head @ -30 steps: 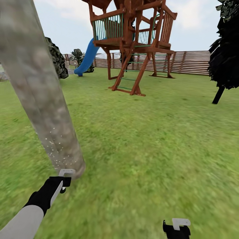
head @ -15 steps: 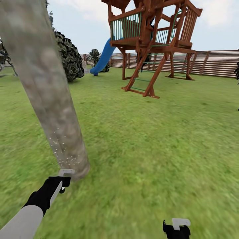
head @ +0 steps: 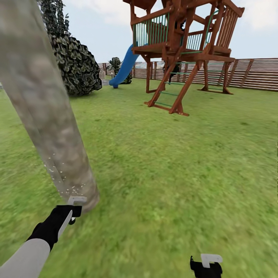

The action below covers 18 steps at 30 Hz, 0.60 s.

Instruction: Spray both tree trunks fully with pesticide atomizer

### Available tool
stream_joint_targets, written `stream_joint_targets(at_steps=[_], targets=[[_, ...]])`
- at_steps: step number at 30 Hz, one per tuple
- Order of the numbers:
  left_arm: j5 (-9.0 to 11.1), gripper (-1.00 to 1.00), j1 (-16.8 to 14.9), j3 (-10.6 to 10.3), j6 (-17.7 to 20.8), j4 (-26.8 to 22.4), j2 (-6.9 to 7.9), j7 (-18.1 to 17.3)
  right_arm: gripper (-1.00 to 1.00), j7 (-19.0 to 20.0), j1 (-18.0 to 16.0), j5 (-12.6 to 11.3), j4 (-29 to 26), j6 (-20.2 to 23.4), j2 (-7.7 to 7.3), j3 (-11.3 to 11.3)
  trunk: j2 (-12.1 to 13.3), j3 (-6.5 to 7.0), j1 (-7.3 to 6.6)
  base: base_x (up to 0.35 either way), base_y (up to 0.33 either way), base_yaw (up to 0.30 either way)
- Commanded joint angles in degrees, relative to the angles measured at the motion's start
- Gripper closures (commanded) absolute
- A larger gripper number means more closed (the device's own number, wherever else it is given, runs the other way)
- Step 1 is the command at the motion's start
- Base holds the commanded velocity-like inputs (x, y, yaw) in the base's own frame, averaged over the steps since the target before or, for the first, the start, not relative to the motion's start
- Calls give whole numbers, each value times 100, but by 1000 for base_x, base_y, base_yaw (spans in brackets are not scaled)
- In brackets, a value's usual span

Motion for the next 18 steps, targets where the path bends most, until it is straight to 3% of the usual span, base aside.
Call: stream_joint_targets(at_steps=[1, 4, 18], targets=[[-4, 100, 0, -1, 0, -5, 0, 3, -100, 0, 0, 0, 0, 0, 0, 0, 0, 0, 0, 9, -269, 0], [-4, 100, 0, 5, 0, -8, 5, 11, -100, 0, 0, 0, 0, 0, 12, 0, 0, 0, 0, 25, -271, 75], [31, 100, 0, 8, -5, -17, -5, 135, -100, 9, 0, 0, 0, 0, 31, 0, 0, 0, 0, 125, -269, 276]])
